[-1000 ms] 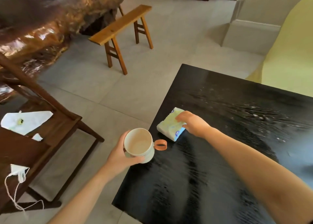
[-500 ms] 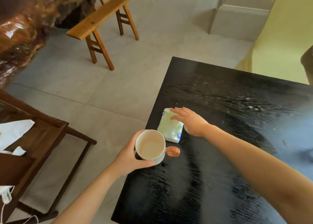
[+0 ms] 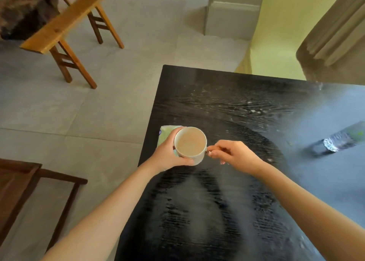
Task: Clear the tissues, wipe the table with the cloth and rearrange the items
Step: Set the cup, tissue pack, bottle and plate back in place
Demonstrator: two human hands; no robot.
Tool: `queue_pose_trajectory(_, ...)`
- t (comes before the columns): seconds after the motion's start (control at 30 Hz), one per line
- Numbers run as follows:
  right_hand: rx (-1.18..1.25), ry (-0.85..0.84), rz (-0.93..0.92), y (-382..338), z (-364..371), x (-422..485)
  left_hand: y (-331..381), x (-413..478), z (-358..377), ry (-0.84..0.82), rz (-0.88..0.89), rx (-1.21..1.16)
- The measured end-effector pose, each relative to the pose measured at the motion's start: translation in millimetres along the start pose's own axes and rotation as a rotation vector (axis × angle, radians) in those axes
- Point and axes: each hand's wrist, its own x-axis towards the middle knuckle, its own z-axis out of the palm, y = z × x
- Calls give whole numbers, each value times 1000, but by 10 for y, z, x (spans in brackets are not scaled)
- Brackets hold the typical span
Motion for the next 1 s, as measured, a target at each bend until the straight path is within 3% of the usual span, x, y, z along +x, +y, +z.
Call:
queue_pose_trajectory(0.1,42,80,43,158,6,-24,-18,187,55,-16,-1,151)
queue_pose_trajectory(0.2,50,140,95,329,44,13,-272,372,68,72,-105,602)
queue_pose_trajectory(0.27,44,152,117,436,70,63,-532,421,107,68,-213,783)
queue_pose_trajectory(0.67,70,36,83,577,7,451,-827,428,222,85,-262,811)
queue_pose_trajectory(1.0,131,-50,93,665,150,217,-866,431,231,105,-256,793)
